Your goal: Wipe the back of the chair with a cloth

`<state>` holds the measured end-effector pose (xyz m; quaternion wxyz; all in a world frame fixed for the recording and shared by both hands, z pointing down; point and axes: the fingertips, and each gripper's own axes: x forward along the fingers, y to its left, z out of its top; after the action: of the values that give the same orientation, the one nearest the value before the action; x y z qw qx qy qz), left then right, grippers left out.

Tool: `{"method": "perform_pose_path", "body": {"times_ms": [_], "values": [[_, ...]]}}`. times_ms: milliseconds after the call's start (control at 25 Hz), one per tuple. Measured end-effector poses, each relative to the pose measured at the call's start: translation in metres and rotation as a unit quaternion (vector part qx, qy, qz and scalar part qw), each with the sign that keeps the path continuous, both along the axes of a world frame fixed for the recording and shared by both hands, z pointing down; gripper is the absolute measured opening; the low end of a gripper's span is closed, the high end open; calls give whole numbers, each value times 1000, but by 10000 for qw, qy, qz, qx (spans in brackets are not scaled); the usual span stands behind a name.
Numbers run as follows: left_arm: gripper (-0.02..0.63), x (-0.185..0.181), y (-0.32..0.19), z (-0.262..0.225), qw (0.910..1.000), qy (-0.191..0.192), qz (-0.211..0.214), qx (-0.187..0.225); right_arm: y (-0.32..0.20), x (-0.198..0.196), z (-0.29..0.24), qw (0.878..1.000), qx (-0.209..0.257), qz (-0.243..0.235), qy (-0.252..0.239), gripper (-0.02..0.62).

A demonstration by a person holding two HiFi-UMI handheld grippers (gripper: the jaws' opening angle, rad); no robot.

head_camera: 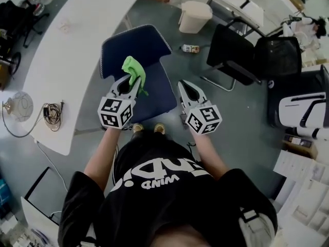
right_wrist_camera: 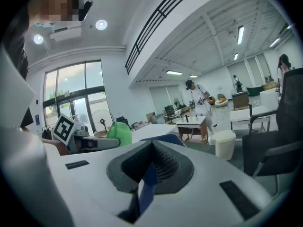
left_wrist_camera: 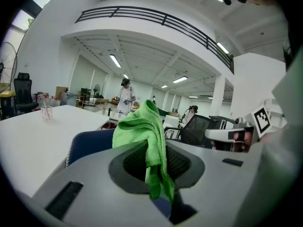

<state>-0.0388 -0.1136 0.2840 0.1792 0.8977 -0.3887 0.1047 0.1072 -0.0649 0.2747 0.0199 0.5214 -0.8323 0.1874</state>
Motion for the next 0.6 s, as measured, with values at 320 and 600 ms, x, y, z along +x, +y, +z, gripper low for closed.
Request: {"method": "perform_pose_path", "body": {"times_ms": [320,600], "values": [[66,-36,35,-50,9992,60,-116,388,21,-3,-30,9994,257,-163,155,-3],[66,-76,66,-57,9977,103,-412,524,39,-14,-28,9995,261,-111,104,-3]]}}
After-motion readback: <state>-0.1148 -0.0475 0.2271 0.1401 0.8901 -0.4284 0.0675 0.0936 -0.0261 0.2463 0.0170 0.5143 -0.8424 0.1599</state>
